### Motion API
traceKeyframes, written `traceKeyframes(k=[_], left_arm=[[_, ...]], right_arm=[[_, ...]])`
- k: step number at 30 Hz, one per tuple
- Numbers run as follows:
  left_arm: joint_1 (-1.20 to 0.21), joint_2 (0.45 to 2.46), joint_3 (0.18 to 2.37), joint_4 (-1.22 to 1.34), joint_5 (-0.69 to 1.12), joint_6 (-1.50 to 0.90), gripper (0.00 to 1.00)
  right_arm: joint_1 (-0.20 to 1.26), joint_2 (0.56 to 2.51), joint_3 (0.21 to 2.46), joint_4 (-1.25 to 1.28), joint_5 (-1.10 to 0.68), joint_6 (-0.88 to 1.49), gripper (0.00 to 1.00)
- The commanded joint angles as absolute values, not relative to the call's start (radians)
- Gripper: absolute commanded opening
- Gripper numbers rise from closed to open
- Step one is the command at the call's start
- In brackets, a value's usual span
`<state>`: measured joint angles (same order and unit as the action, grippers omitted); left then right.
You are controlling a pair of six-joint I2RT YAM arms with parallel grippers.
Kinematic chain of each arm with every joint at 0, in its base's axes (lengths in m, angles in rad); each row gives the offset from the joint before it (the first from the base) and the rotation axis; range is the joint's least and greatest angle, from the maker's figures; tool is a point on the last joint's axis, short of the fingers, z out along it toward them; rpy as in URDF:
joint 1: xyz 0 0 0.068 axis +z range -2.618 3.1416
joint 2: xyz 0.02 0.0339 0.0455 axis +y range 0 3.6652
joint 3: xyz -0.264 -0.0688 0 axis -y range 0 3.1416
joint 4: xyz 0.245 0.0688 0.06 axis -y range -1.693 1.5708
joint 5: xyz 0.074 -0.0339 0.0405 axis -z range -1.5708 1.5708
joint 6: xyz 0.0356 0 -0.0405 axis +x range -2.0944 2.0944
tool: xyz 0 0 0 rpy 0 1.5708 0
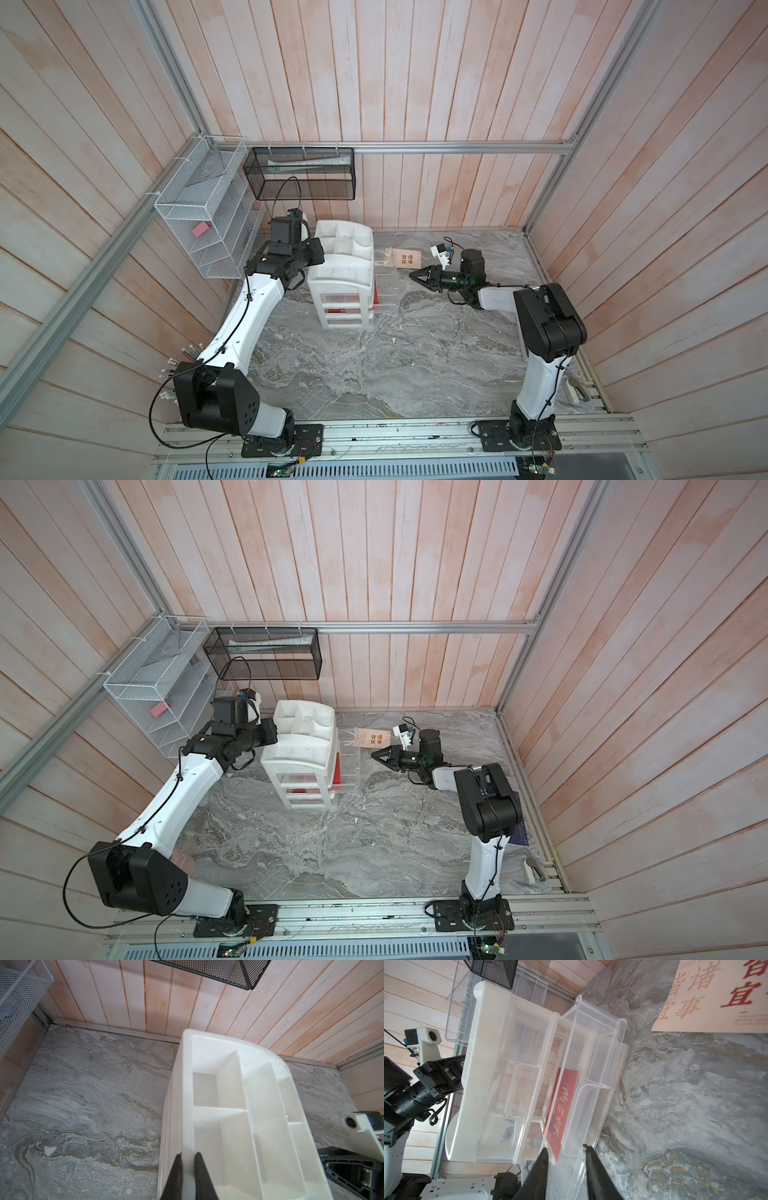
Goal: Take the postcards out of the drawer
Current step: Open the drawer at the center of the board.
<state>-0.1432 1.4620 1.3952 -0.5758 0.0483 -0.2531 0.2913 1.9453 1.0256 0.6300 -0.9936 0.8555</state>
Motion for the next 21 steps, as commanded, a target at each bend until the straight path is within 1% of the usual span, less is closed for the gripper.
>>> traceKeyframes(k=[1, 5, 7, 14, 21], left_arm=[[-0.127, 1.465, 1.355, -0.639, -0.005, -0.237, 0.00], [-0.127, 1.468, 1.355, -0.638, 0.003, -0.236, 0.00], [-0.128, 1.466, 1.354, -0.634, 0.011, -0.235, 0.00], [-0.128, 1.468, 1.355, -0.634, 0.020, -0.230, 0.00], [-0.127, 1.469, 1.355, -0.638, 0.026, -0.230, 0.00]], right_arm=[[0.300, 1.933, 1.026, 0.616, -1.012, 0.819, 0.36], [0.311, 1.943, 1.031, 0.620, -1.007, 0.805, 0.49], [0.318, 1.958, 1.045, 0.621, -1.012, 0.806, 0.52], [0.353, 2.022, 1.101, 0.678, -1.033, 0.842, 0.58], [0.377, 2.088, 1.144, 0.743, -1.047, 0.895, 0.60]])
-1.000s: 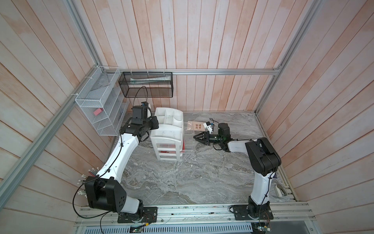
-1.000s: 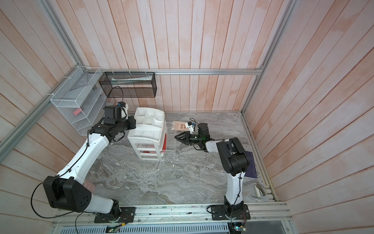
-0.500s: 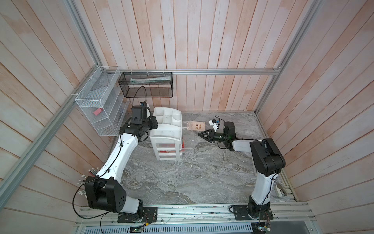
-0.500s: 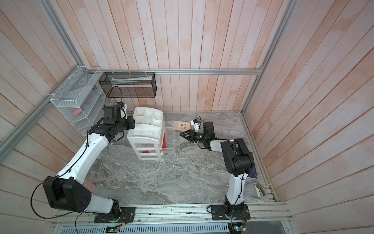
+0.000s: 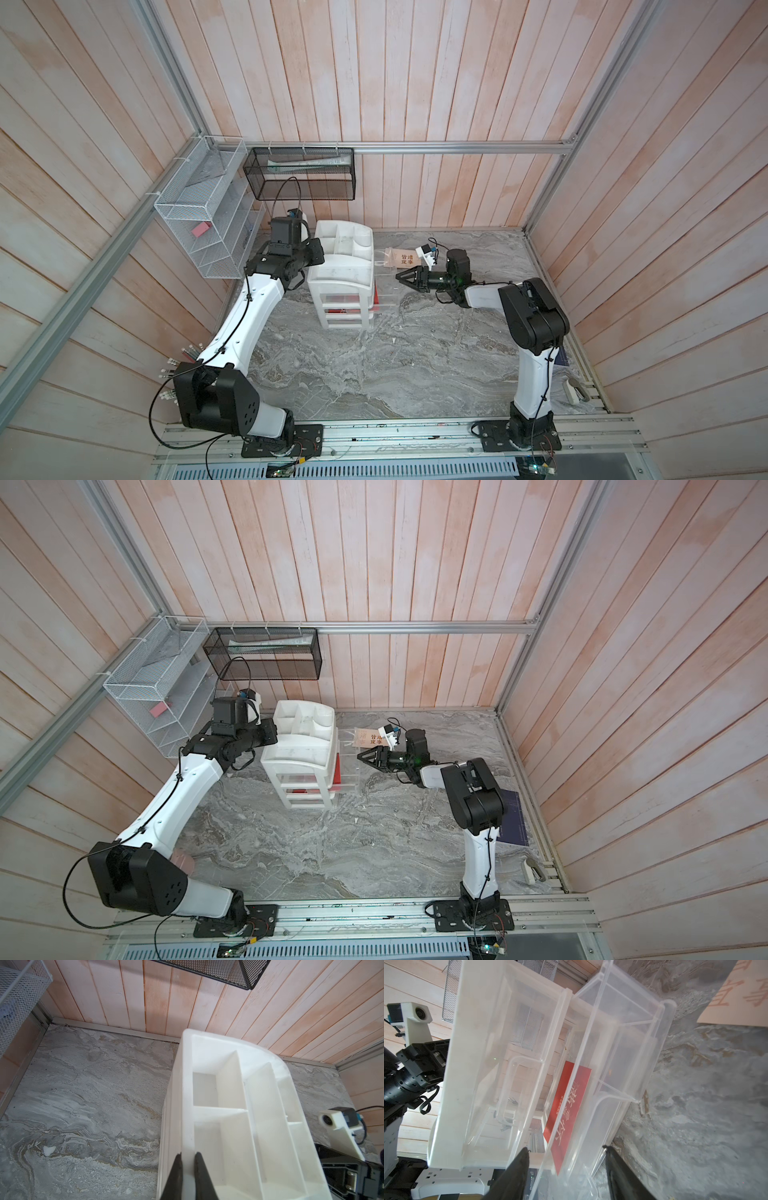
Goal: Take the postcards out of the drawer
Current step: Open the drawer at the center of the board.
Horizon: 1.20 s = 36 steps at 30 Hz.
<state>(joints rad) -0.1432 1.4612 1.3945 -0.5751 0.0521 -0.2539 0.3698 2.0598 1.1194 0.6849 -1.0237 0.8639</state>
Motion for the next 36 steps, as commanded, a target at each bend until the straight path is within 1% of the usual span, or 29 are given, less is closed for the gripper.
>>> traceKeyframes(k=[1, 8, 10, 17, 23, 36], left_arm=[[-0.127, 1.468, 1.356, -0.637, 0.028, -0.230, 0.00], [-0.127, 1.471, 1.356, -0.637, 0.034, -0.228, 0.00], [-0.127, 1.472, 1.356, -0.635, 0.034, -0.226, 0.00], [-0.127, 1.472, 1.347, -0.631, 0.028, -0.237, 0.00], [-0.127, 1.473, 1.335, -0.619, 0.019, -0.254, 0.00], [-0.127, 1.471, 1.340, -0.630, -0.023, -0.255, 0.00]], right_arm=[[0.381, 2.095, 1.151, 0.743, -1.048, 0.896, 0.60], [0.403, 2.131, 1.180, 0.785, -1.060, 0.931, 0.59], [0.408, 2.136, 1.186, 0.790, -1.063, 0.938, 0.57], [0.410, 2.121, 1.168, 0.817, -1.063, 0.964, 0.46], [0.408, 2.086, 1.144, 0.813, -1.055, 0.963, 0.41], [0.366, 2.030, 1.105, 0.776, -1.047, 0.985, 0.39]])
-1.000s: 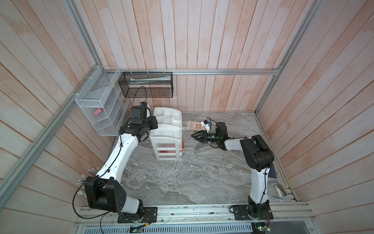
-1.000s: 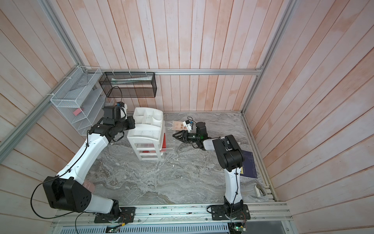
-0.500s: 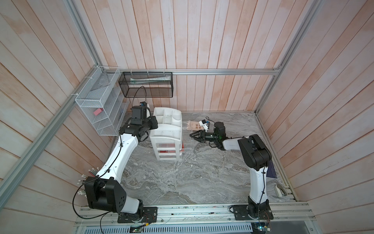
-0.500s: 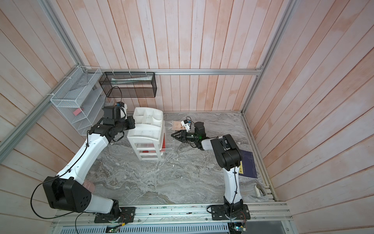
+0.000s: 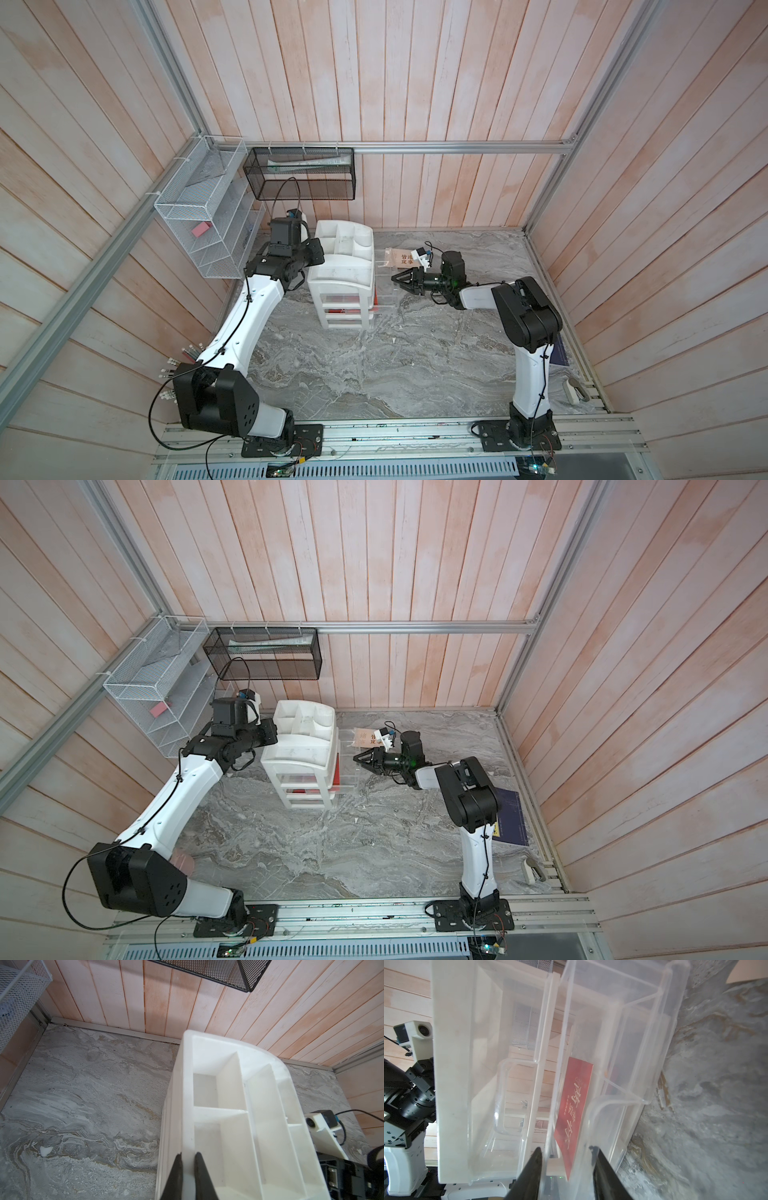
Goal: Take the postcards out of the drawer
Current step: Open the drawer at the center of the board.
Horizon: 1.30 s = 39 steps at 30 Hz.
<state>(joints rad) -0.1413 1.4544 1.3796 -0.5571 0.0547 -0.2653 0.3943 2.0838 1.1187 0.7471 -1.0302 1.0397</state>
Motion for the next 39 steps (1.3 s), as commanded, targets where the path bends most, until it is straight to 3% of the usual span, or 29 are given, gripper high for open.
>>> traceKeyframes(k=[1, 39], left_arm=[[-0.127, 1.469, 1.340, -0.628, -0.022, -0.255, 0.00], [-0.127, 1.463, 1.326, -0.615, -0.028, -0.247, 0.00]], right_arm=[[0.362, 2.027, 1.103, 0.768, -1.049, 0.984, 0.39], [0.287, 1.927, 1.053, 0.544, -1.049, 0.854, 0.40]])
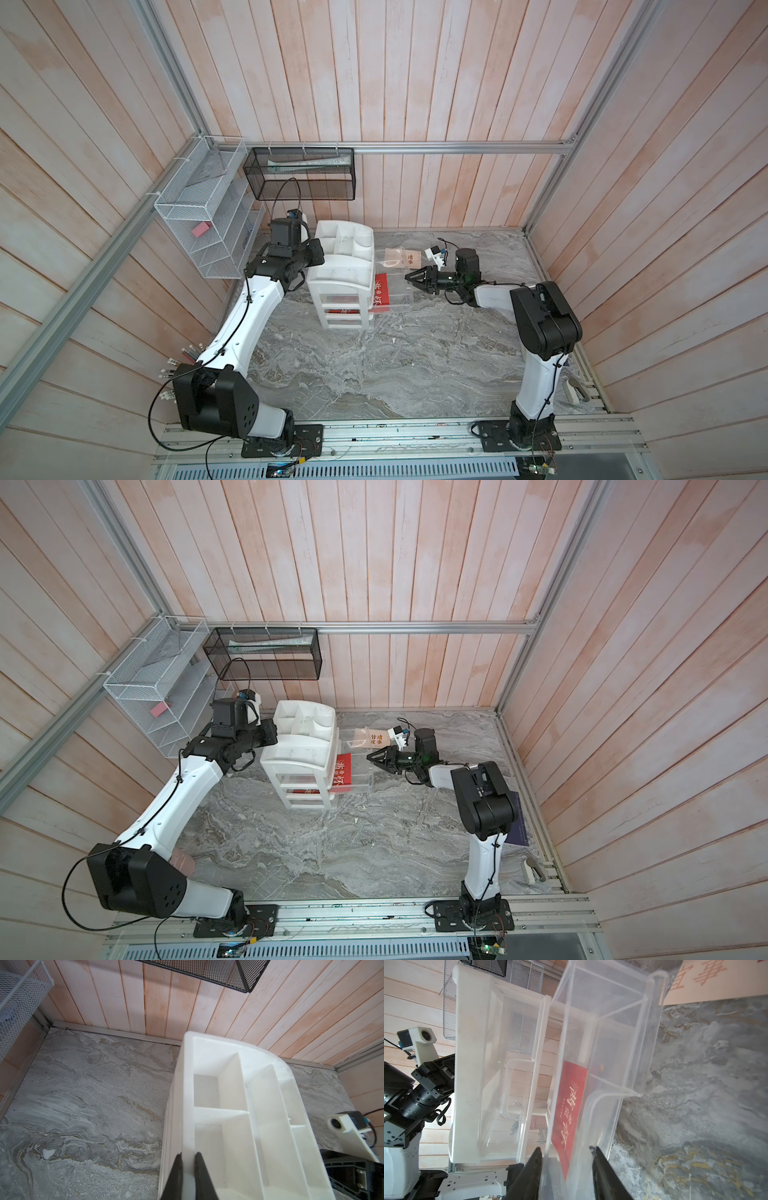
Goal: Take the postcards out of the drawer
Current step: Open the drawer at the center of the board.
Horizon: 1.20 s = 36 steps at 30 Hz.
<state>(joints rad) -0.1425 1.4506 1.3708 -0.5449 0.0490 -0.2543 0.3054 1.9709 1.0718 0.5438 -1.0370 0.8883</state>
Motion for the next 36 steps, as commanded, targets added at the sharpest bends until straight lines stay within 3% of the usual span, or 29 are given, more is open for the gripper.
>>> traceKeyframes(k=[1, 36], left_arm=[[-0.127, 1.462, 1.327, -0.614, -0.027, -0.247, 0.00], [-0.127, 1.387, 1.268, -0.528, 0.074, -0.289, 0.00]], right_arm=[[0.285, 1.925, 1.051, 0.544, -1.049, 0.852, 0.40], [0.274, 1.978, 1.093, 0.522, -1.044, 0.826, 0.39]])
